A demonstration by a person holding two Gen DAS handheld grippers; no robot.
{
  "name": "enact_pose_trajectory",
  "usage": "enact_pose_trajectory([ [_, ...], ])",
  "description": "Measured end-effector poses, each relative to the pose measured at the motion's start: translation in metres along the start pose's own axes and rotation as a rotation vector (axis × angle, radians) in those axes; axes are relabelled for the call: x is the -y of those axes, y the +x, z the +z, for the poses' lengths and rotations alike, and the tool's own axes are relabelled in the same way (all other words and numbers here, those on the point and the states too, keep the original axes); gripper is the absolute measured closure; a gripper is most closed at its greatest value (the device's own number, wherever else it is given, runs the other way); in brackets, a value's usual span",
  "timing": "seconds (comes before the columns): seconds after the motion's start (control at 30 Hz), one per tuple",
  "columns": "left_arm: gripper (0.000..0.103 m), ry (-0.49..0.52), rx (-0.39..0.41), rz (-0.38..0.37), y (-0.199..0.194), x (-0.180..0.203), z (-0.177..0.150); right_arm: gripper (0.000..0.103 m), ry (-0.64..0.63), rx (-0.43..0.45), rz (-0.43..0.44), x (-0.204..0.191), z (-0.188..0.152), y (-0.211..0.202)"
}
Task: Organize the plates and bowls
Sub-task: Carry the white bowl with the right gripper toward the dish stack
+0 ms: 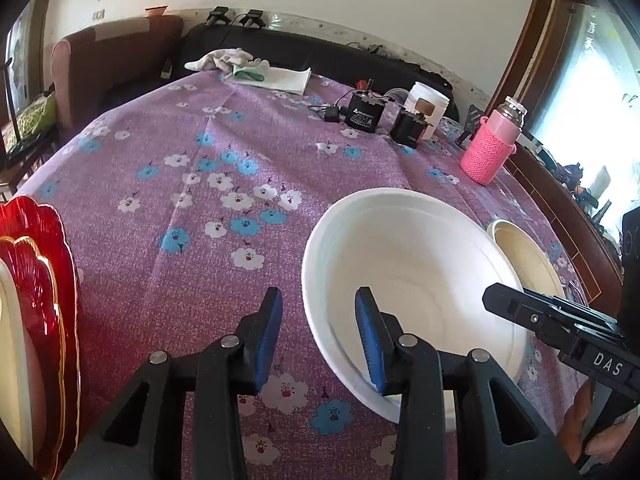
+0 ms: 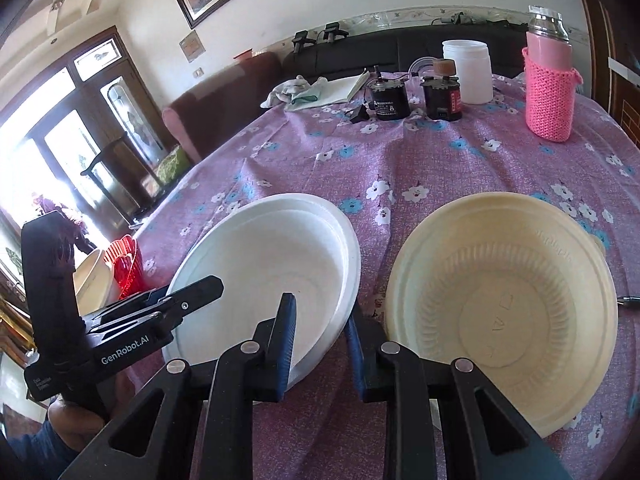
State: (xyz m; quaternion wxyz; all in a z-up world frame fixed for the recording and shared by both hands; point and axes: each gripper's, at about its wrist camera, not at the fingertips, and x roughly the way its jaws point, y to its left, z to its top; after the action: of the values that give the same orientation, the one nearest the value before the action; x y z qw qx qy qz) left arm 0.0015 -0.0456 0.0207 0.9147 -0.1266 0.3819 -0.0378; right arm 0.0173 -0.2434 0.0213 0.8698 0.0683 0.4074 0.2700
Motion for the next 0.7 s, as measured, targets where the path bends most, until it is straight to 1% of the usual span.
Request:
enact_pose_trajectory([
  [0.1, 0.066, 0.000, 0.011, 0.006, -0.002, -0.001, 0.000, 0.077, 0.006, 0.003, -0.004, 0.000, 0.001, -0.003],
  [0.17, 0.066, 0.017, 0.019, 0.030, -0.004, 0.002, 0.000, 0.077, -0.001, 0.003, -0.010, -0.002, 0.002, -0.004],
  [0.27, 0.067, 0.038, 0.012, 0.057, -0.002, 0.006, 0.000, 0.077, -0.002, -0.020, -0.029, -0.002, 0.002, -0.001],
  [0.33, 0.080, 0.051, 0.014, 0.061, -0.002, 0.008, 0.000, 0.079, 0.008, -0.030, -0.019, 0.000, 0.002, 0.000],
  [0.37, 0.087, 0.065, 0.014, 0.063, -0.002, 0.011, 0.000, 0.083, 0.007, -0.031, -0.018, 0.000, 0.002, 0.000],
  [0.43, 0.088, 0.081, 0.025, 0.095, -0.003, 0.014, -0.001, 0.085, 0.006, -0.024, -0.006, -0.001, 0.002, -0.002],
  [0.5, 0.089, 0.083, 0.041, 0.102, -0.006, 0.014, -0.001, 0.087, 0.002, -0.014, -0.012, -0.002, 0.001, -0.004],
  [0.7, 0.089, 0.100, 0.080, 0.150, -0.023, 0.020, -0.006, 0.088, 0.007, 0.001, 0.006, -0.003, -0.001, -0.005],
])
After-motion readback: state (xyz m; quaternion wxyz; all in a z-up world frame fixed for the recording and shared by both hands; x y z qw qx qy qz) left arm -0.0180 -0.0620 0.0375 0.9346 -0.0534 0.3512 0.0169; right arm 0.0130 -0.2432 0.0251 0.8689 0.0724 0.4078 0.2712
